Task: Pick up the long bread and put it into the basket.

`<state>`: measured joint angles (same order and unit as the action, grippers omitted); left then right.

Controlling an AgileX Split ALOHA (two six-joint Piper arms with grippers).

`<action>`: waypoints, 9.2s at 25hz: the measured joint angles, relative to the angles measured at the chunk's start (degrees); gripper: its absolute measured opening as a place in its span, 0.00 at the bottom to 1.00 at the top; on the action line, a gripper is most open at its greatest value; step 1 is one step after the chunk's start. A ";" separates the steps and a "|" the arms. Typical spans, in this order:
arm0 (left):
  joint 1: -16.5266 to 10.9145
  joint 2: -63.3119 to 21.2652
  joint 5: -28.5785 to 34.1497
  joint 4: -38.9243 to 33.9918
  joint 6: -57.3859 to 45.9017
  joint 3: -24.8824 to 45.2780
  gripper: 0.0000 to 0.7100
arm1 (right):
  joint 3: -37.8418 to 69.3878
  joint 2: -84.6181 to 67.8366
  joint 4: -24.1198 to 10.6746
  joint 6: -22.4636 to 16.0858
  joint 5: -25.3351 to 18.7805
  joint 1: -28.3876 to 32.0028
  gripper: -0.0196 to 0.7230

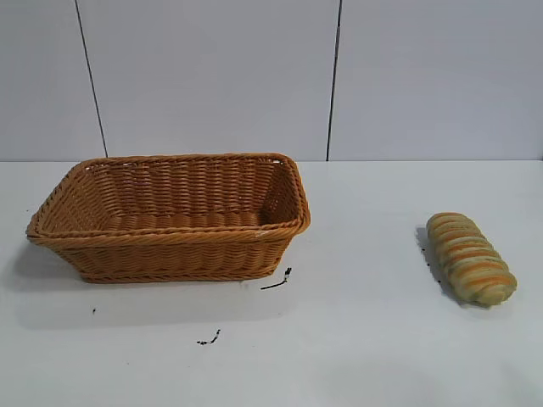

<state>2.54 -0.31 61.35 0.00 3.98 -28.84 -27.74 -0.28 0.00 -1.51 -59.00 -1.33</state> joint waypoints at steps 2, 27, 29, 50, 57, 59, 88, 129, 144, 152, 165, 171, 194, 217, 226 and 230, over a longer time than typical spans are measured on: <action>0.00 0.00 0.00 0.00 0.00 0.00 0.98 | 0.00 0.00 0.00 0.00 0.00 0.00 0.89; 0.00 0.00 0.00 0.00 0.00 0.00 0.98 | -20.03 49.41 -0.30 0.00 1.89 0.00 0.92; 0.00 0.00 0.00 0.00 0.00 0.00 0.98 | -23.11 55.90 -0.30 0.00 2.13 0.00 0.92; 0.00 0.00 0.00 0.00 0.00 0.00 0.98 | -51.11 110.01 -0.76 0.69 6.41 -1.99 0.92; 0.00 0.00 0.00 0.00 0.00 0.00 0.98 | -51.11 117.66 -0.71 1.11 11.23 -1.99 0.92; 0.00 0.00 0.00 0.00 0.00 0.00 0.98 | -51.11 119.27 -0.71 1.11 12.28 -1.99 0.92; 0.00 0.00 0.00 0.00 0.00 0.00 0.98 | -51.21 122.97 1.25 3.28 16.87 -1.99 0.92; 0.00 0.00 0.00 0.00 0.00 0.00 0.98 | -86.26 120.85 0.54 4.60 -10.23 -5.80 0.21; 0.00 0.00 0.00 0.00 0.00 0.00 0.98 | -100.09 128.80 0.54 30.38 -3.51 -30.11 0.21; 0.00 0.00 0.00 0.00 0.00 0.00 0.98 | -100.09 135.01 4.43 51.55 0.65 -35.09 0.21; 0.00 0.00 0.00 0.00 0.00 0.00 0.98 | -100.09 143.84 8.50 60.05 7.39 -35.09 0.21; 0.00 0.00 0.00 0.00 0.00 0.00 0.98 | -100.09 143.84 9.20 59.81 8.63 -34.73 0.65; 0.00 0.00 0.00 0.00 0.00 0.00 0.98 | -100.28 130.60 8.06 11.95 1.28 -31.40 0.90; 0.00 0.00 0.00 0.00 0.00 0.00 0.98 | -100.28 130.66 -3.06 -1.08 -7.36 -3.68 0.90; 0.00 0.00 0.00 0.00 0.00 0.00 0.98 | -100.28 130.16 -1.36 -1.08 -10.45 -3.09 0.89; 0.00 0.00 0.00 0.00 0.00 0.00 0.98 | -99.47 126.54 -0.96 -1.08 -10.45 -3.09 0.89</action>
<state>2.54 -0.31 61.35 0.00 3.98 -28.84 -127.21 126.26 -0.96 -2.59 -69.46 -4.42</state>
